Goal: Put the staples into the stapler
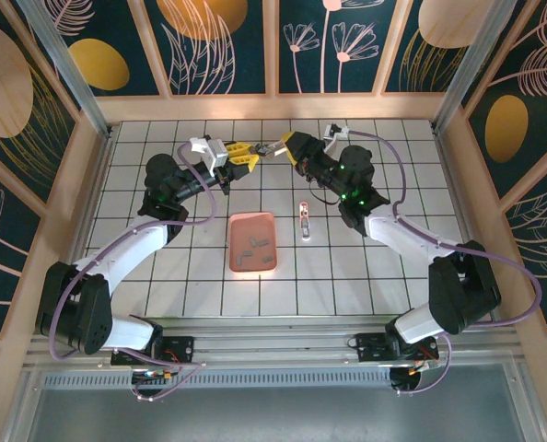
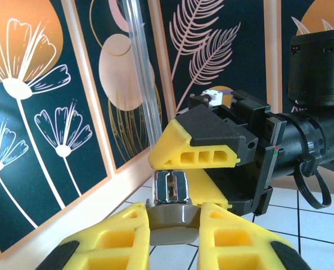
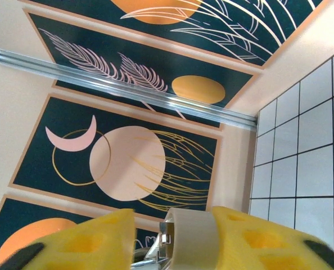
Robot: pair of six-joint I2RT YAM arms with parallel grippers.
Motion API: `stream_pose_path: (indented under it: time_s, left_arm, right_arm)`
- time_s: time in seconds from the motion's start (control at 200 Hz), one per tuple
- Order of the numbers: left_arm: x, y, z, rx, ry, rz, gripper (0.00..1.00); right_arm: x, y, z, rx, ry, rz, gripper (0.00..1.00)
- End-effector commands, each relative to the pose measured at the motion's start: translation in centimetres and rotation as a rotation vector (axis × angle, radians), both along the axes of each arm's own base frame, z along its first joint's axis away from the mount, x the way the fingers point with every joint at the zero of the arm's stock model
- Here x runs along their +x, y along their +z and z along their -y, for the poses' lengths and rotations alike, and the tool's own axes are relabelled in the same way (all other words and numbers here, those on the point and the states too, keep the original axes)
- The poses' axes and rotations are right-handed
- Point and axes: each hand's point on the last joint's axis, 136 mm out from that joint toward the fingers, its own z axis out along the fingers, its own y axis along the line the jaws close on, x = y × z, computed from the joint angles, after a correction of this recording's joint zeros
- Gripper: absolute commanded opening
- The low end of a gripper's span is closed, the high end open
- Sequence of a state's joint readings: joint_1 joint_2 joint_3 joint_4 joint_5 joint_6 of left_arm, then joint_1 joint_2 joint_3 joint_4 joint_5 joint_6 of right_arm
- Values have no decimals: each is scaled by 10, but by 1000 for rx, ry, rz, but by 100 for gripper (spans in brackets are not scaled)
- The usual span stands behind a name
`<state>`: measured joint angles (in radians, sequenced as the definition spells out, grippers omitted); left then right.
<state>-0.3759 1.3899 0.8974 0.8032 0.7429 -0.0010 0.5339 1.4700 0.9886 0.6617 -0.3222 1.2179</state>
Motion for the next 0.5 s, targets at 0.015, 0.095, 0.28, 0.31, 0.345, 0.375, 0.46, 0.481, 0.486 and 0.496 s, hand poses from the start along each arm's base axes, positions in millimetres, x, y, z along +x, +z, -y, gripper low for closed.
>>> stream_pose_path:
  time_s: [0.015,0.095,0.28,0.31,0.345,0.375,0.46,0.481,0.486,0.496]
  left_arm:
    - [-4,11,-1,-4,9,48,0]
    - [1,10,-2,-2,31,32,4]
    - [16,10,-7,-21,96,-46,42]
    - [20,11,-8,-27,110,-71,46]
    - [25,9,-9,-31,130,-110,51]
    - [30,2,-10,-31,150,-153,54]
    - [43,4,-14,-50,202,-231,60]
    - [45,3,-15,-53,211,-250,60]
    - [46,3,-16,-56,214,-252,61]
    - [46,3,-16,-58,217,-259,61]
  right_arm:
    - [2,26,0,53,-8,81,26]
    - [2,26,4,27,-36,102,21]
    - [5,16,31,-132,-114,165,9]
    - [5,13,37,-176,-126,183,9]
    - [5,11,44,-222,-130,204,8]
    - [3,9,49,-257,-123,231,8]
    - [-3,2,67,-344,-77,323,6]
    - [-5,-1,70,-366,-61,346,6]
    - [-5,-1,71,-373,-58,353,5]
    - [-6,-3,73,-384,-52,362,5]
